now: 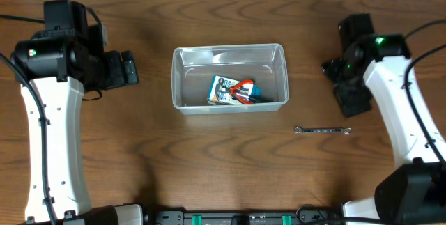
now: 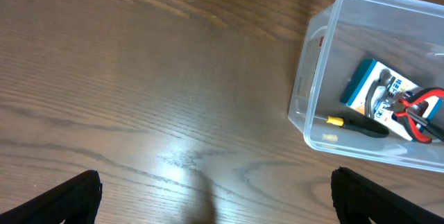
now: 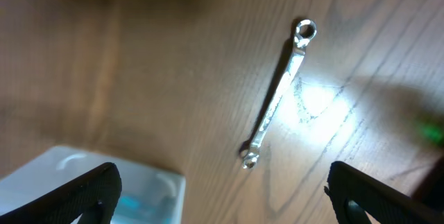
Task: Pack container
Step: 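Move the right gripper back down over the silver wrench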
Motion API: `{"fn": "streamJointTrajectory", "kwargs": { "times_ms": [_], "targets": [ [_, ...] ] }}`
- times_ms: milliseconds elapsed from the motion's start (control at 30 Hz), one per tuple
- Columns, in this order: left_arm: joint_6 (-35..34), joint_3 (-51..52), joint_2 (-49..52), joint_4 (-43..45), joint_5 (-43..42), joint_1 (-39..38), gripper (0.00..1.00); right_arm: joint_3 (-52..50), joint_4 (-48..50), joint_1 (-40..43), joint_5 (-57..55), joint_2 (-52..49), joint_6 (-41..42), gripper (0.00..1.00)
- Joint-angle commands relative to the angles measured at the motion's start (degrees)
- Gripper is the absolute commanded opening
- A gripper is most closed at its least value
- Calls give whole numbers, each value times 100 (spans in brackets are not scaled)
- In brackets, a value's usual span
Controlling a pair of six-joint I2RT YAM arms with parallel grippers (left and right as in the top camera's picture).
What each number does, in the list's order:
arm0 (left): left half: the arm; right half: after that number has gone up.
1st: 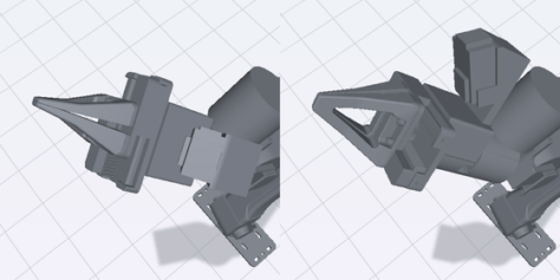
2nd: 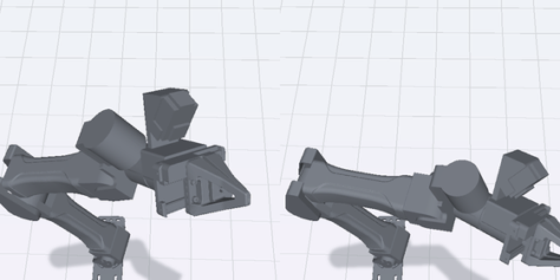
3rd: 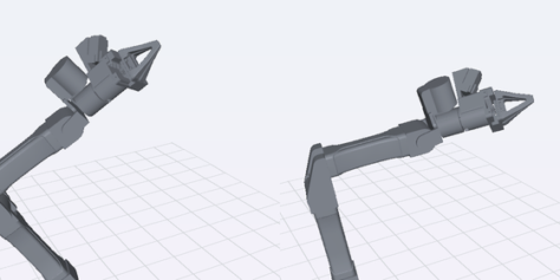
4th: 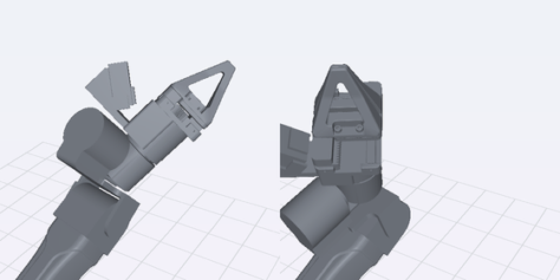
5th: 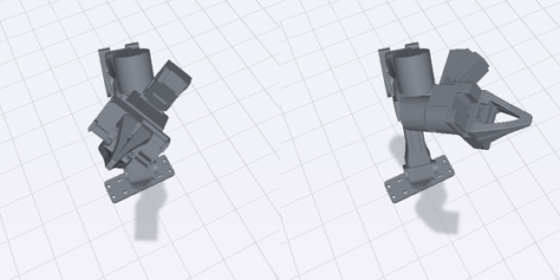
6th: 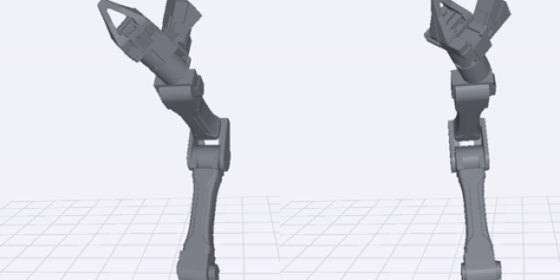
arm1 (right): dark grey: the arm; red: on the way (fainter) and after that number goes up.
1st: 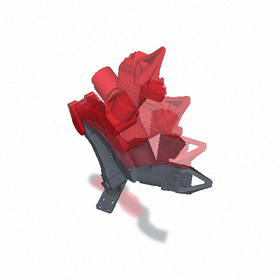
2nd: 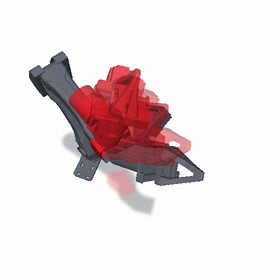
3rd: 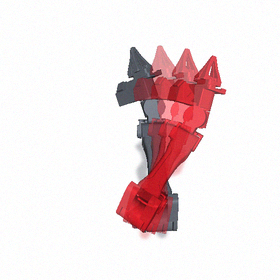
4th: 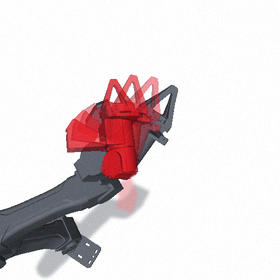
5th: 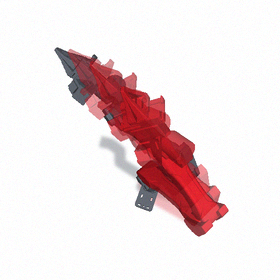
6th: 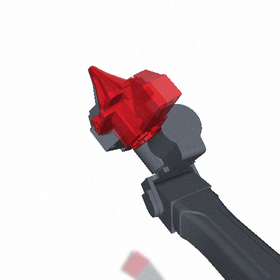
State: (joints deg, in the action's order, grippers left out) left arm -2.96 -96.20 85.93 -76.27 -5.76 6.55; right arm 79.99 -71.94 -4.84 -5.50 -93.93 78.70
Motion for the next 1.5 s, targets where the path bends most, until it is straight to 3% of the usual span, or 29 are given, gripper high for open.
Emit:
{"fn": "streamJointTrajectory", "kwargs": {
  "times_ms": [0, 600, 867, 1133, 1467],
  "targets": [
    [7, -2, 20, -26, 39, -2, 98, -658, 426, -55, 262, 192, 142, 97],
    [13, -2, 20, -131, 44, -2, 98, -3174, 3462, -44, 160, 190, -249, 99],
    [11, -2, 20, -138, 44, -2, 98, -3713, 4157, -37, -197, 190, -247, 99],
    [11, -2, 20, -151, 44, -2, 98, -3810, 4295, -26, -264, 190, -232, 64],
    [11, -2, 20, -146, 44, -2, 98, -3810, 4308, 15, -313, 190, -199, 49]
  ]
}}
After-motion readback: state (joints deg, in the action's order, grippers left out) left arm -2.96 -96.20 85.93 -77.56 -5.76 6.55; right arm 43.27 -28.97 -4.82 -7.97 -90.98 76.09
